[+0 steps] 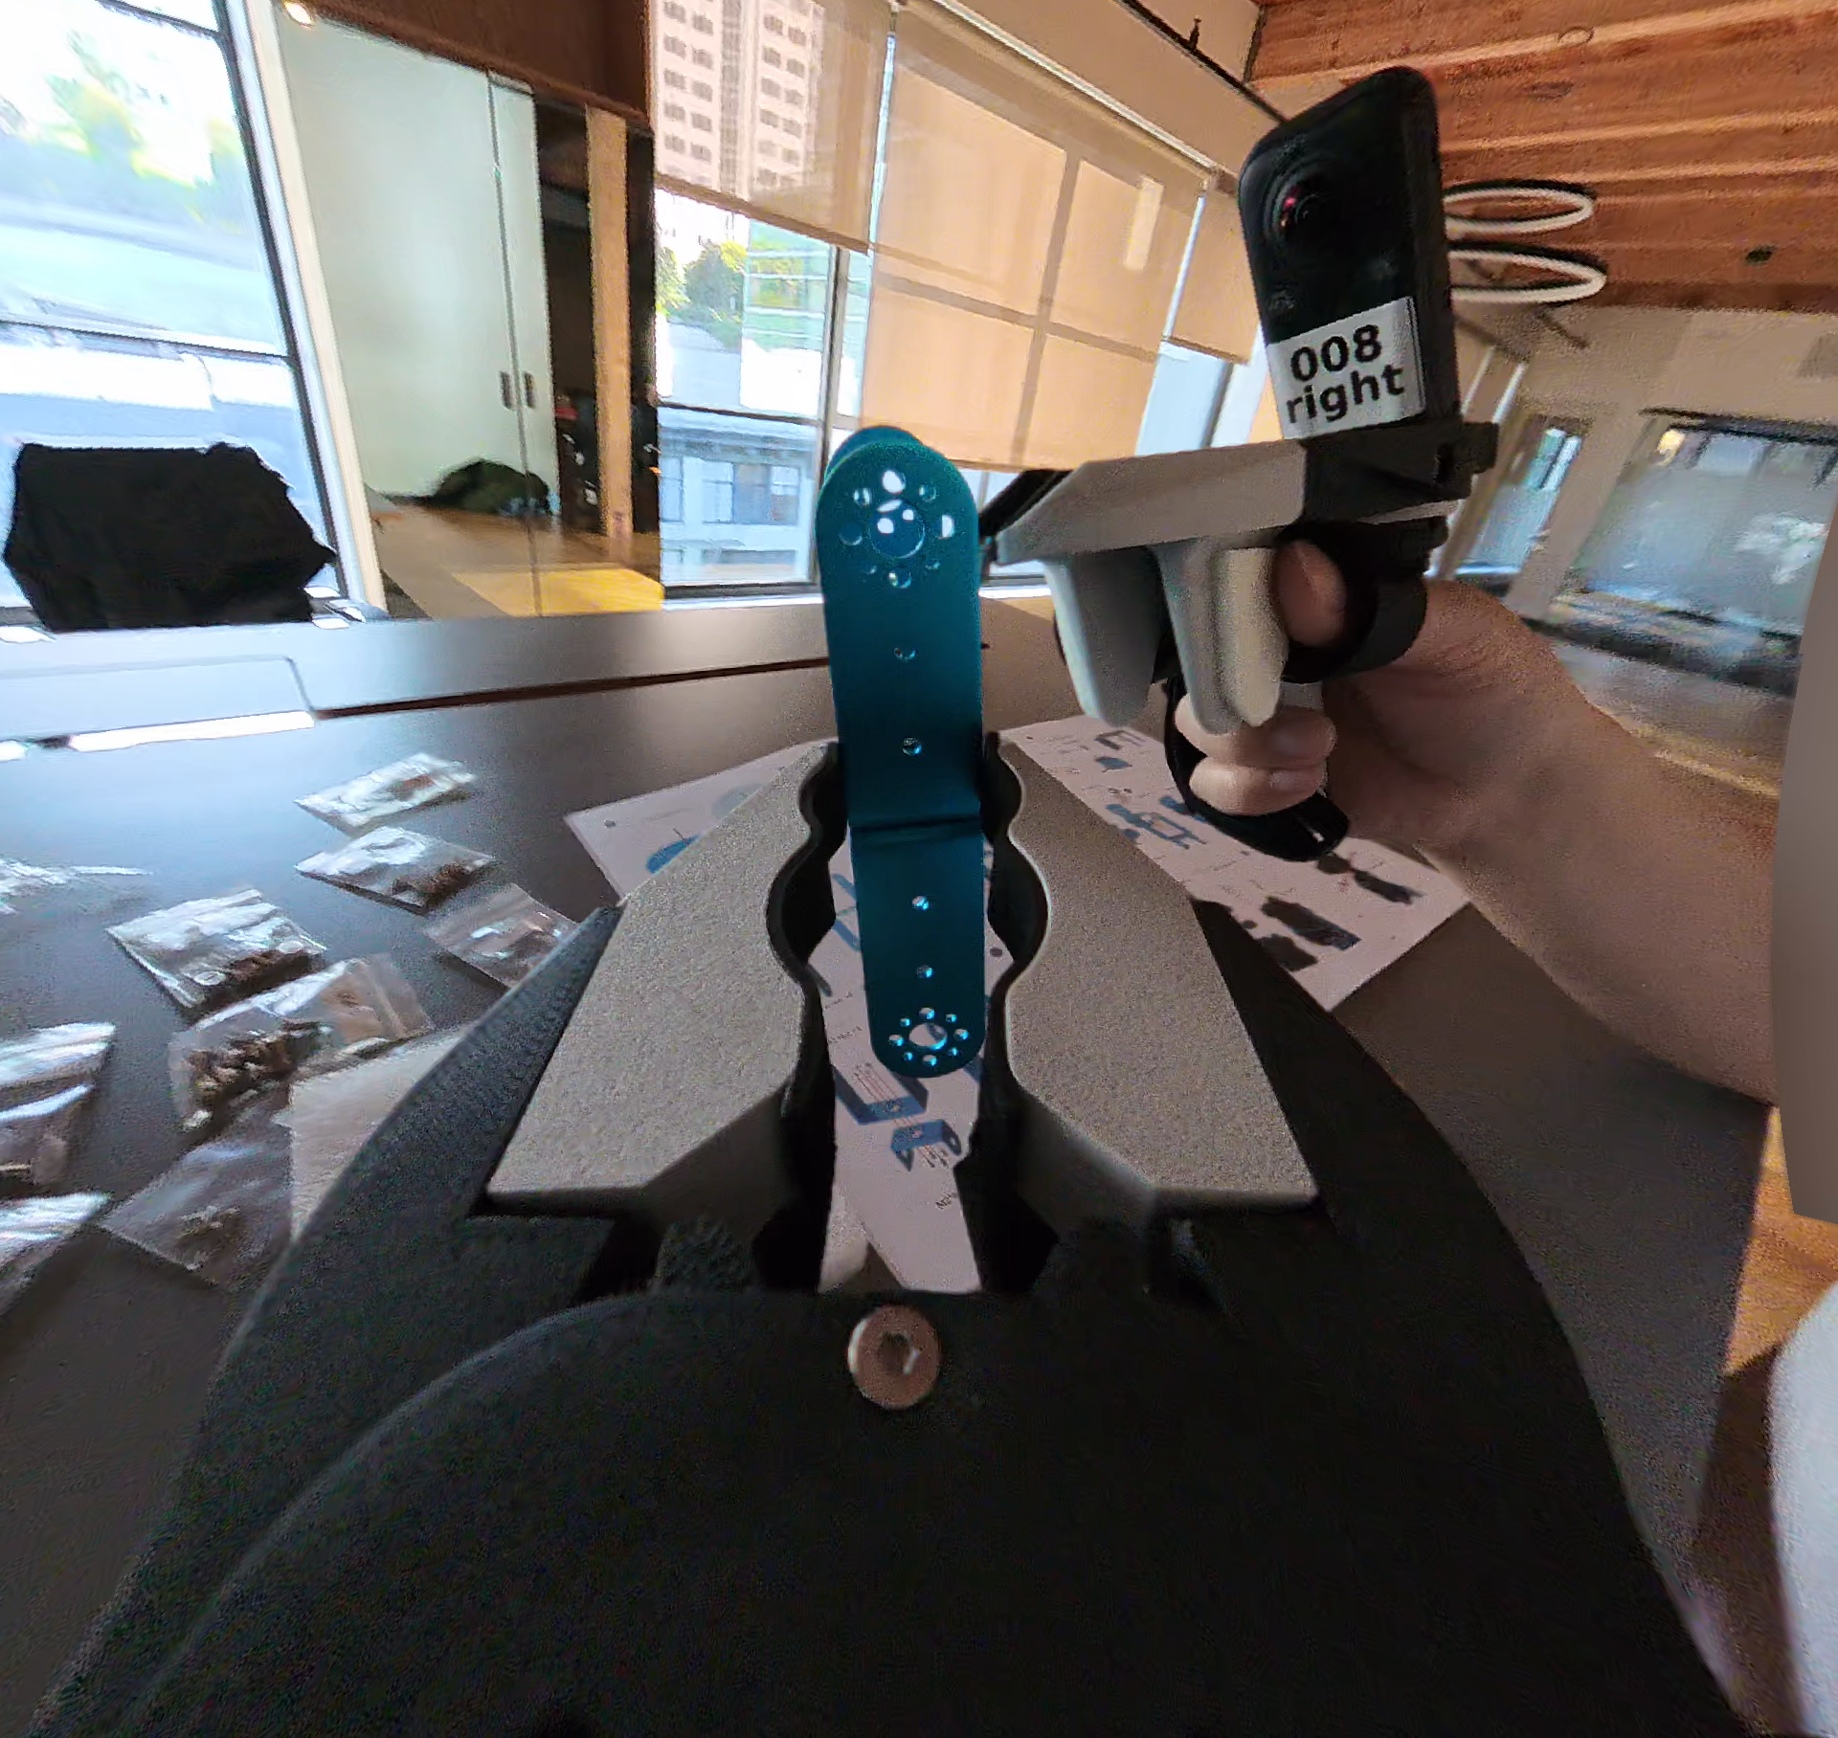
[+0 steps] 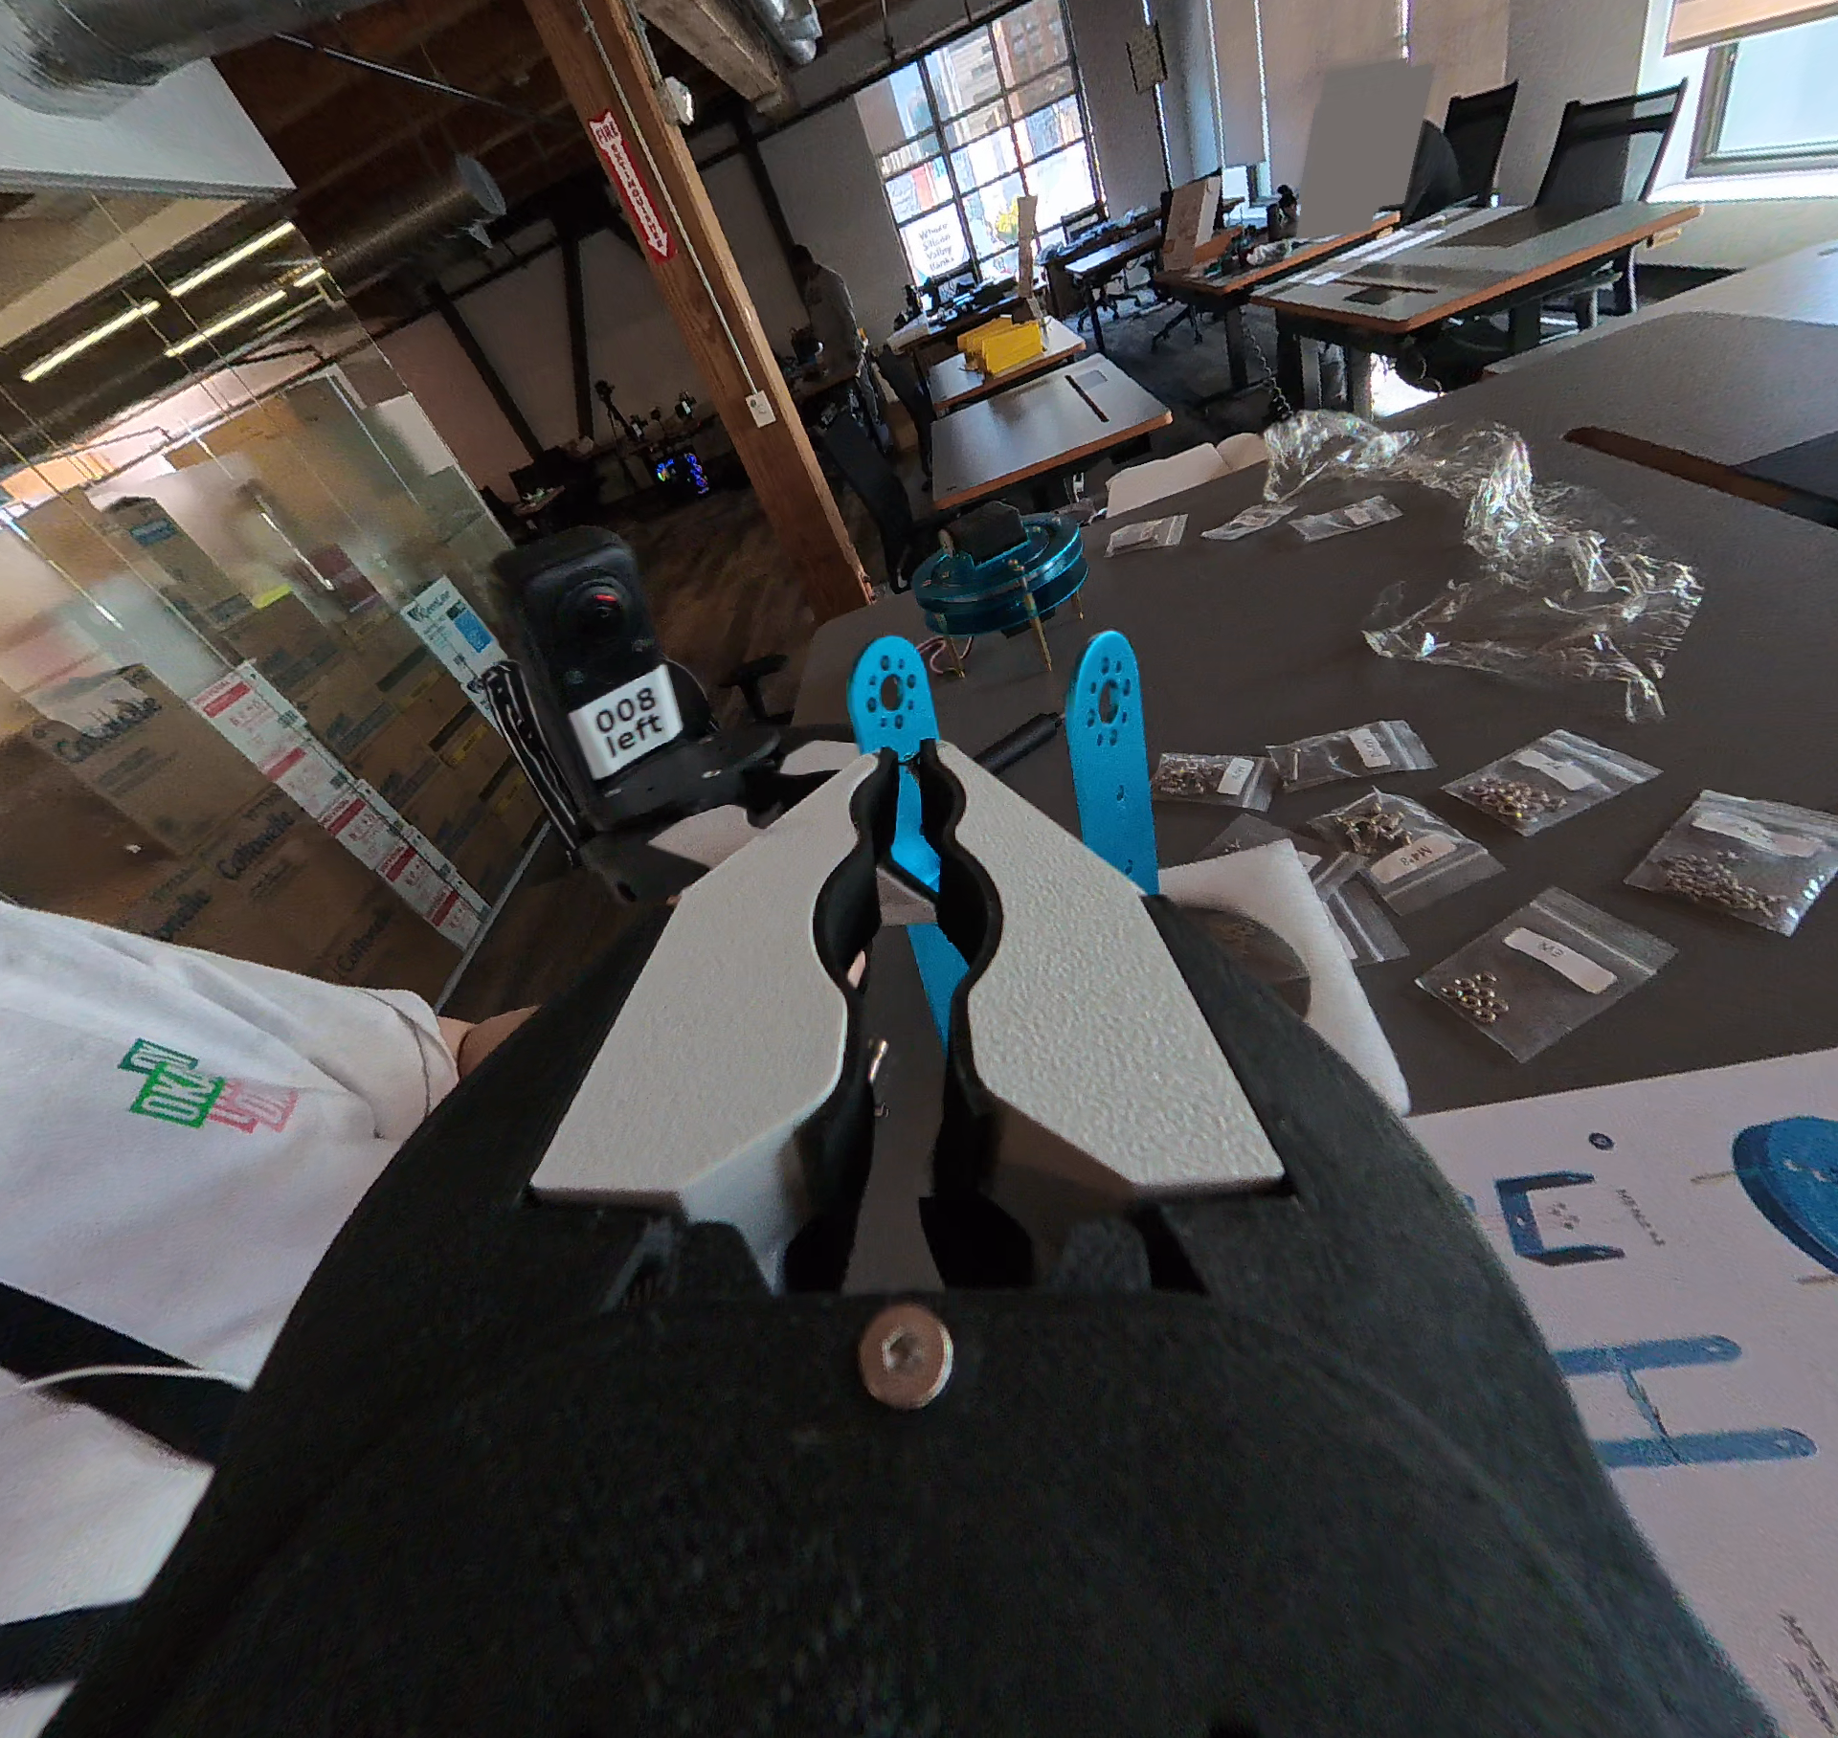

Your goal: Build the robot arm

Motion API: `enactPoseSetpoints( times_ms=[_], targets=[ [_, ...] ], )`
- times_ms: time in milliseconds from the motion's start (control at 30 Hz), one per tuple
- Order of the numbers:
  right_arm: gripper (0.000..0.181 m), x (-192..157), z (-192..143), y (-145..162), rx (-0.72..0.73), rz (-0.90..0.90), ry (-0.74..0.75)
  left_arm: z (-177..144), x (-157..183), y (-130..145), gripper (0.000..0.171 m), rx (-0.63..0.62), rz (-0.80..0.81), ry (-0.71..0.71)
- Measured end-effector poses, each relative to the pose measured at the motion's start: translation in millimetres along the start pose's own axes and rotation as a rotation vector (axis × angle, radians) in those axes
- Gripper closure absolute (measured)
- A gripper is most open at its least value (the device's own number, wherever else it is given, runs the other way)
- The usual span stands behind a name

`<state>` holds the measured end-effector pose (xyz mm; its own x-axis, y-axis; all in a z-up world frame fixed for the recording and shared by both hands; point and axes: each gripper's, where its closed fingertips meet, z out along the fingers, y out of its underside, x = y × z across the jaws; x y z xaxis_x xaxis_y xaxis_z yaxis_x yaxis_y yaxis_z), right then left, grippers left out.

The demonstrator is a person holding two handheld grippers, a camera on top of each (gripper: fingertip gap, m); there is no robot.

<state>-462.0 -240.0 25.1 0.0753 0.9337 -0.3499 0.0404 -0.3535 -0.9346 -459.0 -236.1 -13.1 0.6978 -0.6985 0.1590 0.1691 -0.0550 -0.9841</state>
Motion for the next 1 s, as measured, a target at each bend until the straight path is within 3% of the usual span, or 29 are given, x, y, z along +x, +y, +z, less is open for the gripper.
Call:
enactPoseSetpoints(
  times_ms=[200, 500, 800, 1000],
  targets=[
    [0.178, 0.6, 13.2, 13.3, -0.019, -0.074, 0.073, -5.6, 4.7, -10.8, 0.147, 0.055, 0.115, -0.078],
    [0.178, 14.3, 19.4, 19.3, 0.007, 0.125, 0.079, -8.0, -5.9, -6.7, 0.147, 0.056, 0.029, -0.078],
    [0.178, 19.2, 19.4, 17.2, 0.069, 0.41, -0.041, -8.1, -8.3, -4.2, 0.147, 0.048, 0.024, -0.089],
    [0.178, 19.8, 24.1, 27.7, 0.023, 0.352, -0.01, -12.0, -10.6, -6.2, 0.147, 0.063, 0.043, -0.111]
  ],
)
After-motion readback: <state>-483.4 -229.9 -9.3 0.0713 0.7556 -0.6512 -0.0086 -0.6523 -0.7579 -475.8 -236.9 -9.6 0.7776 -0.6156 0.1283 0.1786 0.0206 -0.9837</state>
